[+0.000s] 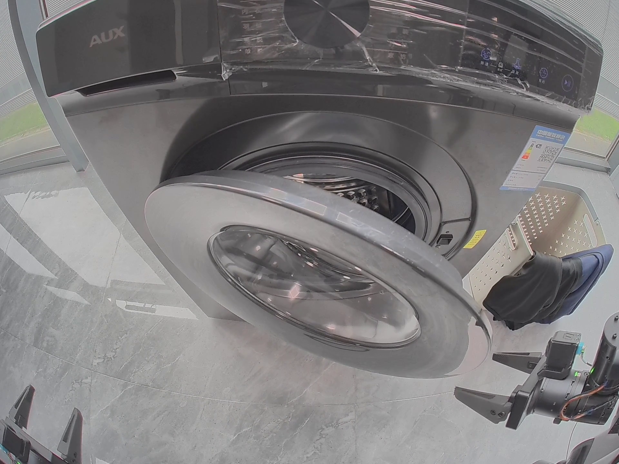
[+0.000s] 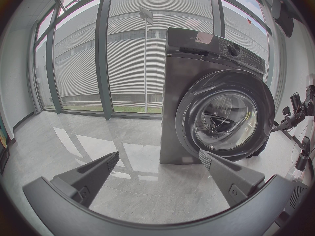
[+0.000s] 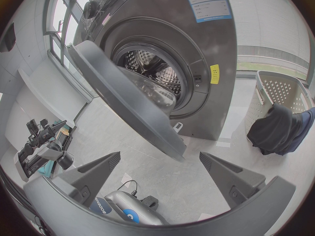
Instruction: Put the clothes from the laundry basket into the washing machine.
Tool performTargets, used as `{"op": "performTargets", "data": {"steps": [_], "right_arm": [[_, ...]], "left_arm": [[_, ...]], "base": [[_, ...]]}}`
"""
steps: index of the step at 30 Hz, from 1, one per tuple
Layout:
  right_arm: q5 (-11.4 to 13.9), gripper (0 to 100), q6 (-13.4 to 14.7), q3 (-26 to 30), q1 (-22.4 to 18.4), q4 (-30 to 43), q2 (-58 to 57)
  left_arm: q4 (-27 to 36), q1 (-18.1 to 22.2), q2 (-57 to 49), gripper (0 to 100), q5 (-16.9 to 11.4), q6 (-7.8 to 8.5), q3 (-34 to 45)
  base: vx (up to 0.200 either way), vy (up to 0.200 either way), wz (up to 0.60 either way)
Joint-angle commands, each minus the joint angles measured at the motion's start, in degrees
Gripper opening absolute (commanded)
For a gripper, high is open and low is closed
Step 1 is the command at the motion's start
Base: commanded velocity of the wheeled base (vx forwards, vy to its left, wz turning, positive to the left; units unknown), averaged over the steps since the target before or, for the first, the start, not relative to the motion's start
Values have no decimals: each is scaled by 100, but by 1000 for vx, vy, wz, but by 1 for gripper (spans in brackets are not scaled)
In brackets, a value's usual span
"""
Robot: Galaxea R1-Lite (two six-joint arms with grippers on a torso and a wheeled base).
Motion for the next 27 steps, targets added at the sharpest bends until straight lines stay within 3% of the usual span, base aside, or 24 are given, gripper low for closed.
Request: {"op": "performTargets", "data": {"steps": [1,12,18,27], "right_arm": [[8,100,5,88,-43,-2,-150],[52,100,14,158,27,7,-308],[69,100,14,211,36,24,-510],[175,100,-48,-71,27,7,-466]], "left_arm": [[2,0,-68,100,2,5,84],[2,0,-68,100,11,5,84],[-7,0,-68,100,11,-4,84],[-7,0,-68,100,2,14,84]], "base": [[0,0,0],[0,0,0],[-200,0,0],[0,0,0]]}}
